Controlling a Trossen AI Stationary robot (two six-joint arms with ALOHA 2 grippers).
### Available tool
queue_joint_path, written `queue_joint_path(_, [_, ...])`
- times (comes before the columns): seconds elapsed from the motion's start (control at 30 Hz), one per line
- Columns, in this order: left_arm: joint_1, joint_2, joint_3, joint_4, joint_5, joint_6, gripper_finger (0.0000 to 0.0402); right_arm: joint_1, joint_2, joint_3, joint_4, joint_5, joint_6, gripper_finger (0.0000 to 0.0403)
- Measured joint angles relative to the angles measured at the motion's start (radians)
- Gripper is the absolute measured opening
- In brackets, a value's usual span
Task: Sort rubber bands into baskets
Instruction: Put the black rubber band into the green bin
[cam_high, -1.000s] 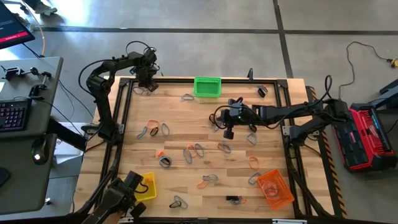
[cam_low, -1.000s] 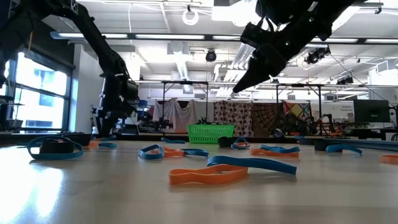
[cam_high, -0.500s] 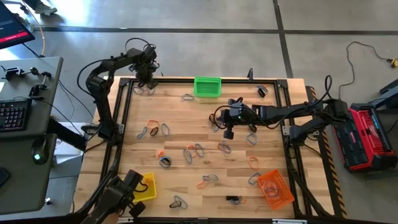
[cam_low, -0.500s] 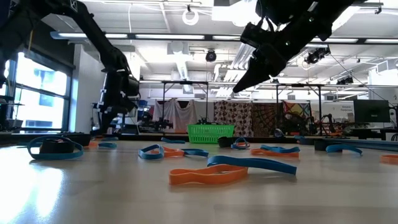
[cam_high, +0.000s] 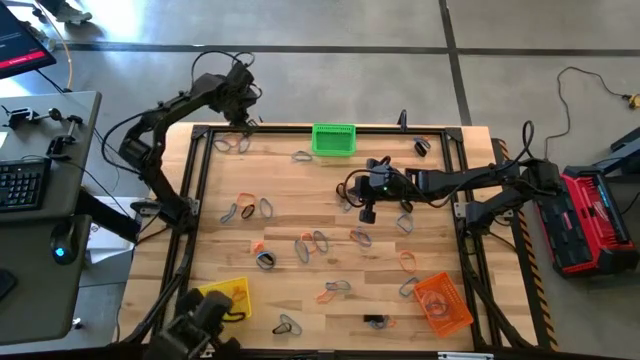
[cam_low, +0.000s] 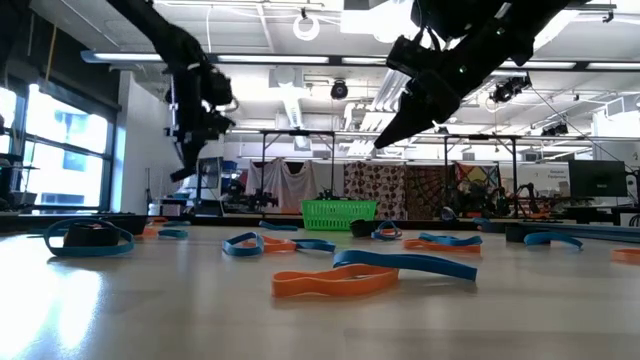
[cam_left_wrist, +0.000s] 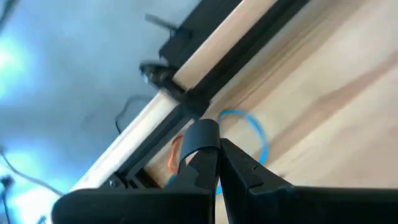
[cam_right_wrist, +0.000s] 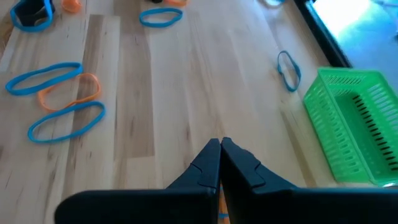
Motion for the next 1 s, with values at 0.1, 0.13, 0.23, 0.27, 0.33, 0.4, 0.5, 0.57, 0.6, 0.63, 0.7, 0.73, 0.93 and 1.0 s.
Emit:
queue_joint_path(0.1, [-0.066,-0.027,0.000,0.019,0.004,0.000,0.0001,-0.004,0.000,0.000,0.034,0.031,-0.008,0.0000])
queue_joint_path(0.13, [-0.090,-0.032,0.000,0.035,0.005,0.000,0.0001,-0.007,0.000,0.000,0.041,0.039,-0.014,0.0000])
queue_joint_path(0.23, [-0.149,-0.028,0.029,0.041,0.041,-0.002,0.0000,-0.020,0.000,0.000,0.072,0.046,-0.020,0.0000])
queue_joint_path(0.27, [-0.168,-0.020,0.047,0.043,0.060,-0.005,0.0000,-0.024,0.000,0.000,0.085,0.046,-0.021,0.0000])
queue_joint_path(0.33, [-0.201,-0.002,0.087,0.043,0.096,-0.011,0.0000,-0.030,0.000,0.000,0.100,0.046,-0.026,0.0000])
queue_joint_path(0.4, [-0.232,0.013,0.130,0.051,0.121,-0.011,0.0000,-0.035,0.000,0.000,0.110,0.035,-0.028,0.0000])
queue_joint_path(0.5, [-0.274,0.044,0.199,0.060,0.153,-0.011,0.0000,-0.041,0.000,0.000,0.117,0.027,-0.030,0.0000])
queue_joint_path(0.57, [-0.299,0.067,0.240,0.060,0.171,-0.011,0.0000,-0.042,0.000,0.000,0.118,0.022,-0.039,0.0000])
queue_joint_path(0.6, [-0.310,0.078,0.258,0.062,0.182,-0.011,0.0000,-0.042,0.000,0.000,0.119,0.014,-0.045,0.0000])
queue_joint_path(0.63, [-0.319,0.089,0.274,0.066,0.197,-0.011,0.0000,-0.042,0.000,0.000,0.122,0.005,-0.049,0.0000])
queue_joint_path(0.7, [-0.336,0.109,0.304,0.086,0.229,-0.011,0.0000,-0.044,0.000,0.000,0.137,-0.011,-0.056,0.0000])
queue_joint_path(0.73, [-0.342,0.119,0.316,0.098,0.249,-0.012,0.0000,-0.044,0.000,0.000,0.147,-0.016,-0.057,0.0000])
queue_joint_path(0.93, [-0.366,0.163,0.339,0.159,0.339,-0.011,0.0000,-0.045,-0.001,-0.032,0.282,-0.042,-0.075,0.0000])
queue_joint_path(1.0, [-0.370,0.171,0.340,0.183,0.354,-0.011,0.0000,-0.054,-0.001,-0.097,0.414,-0.090,-0.064,0.0000])
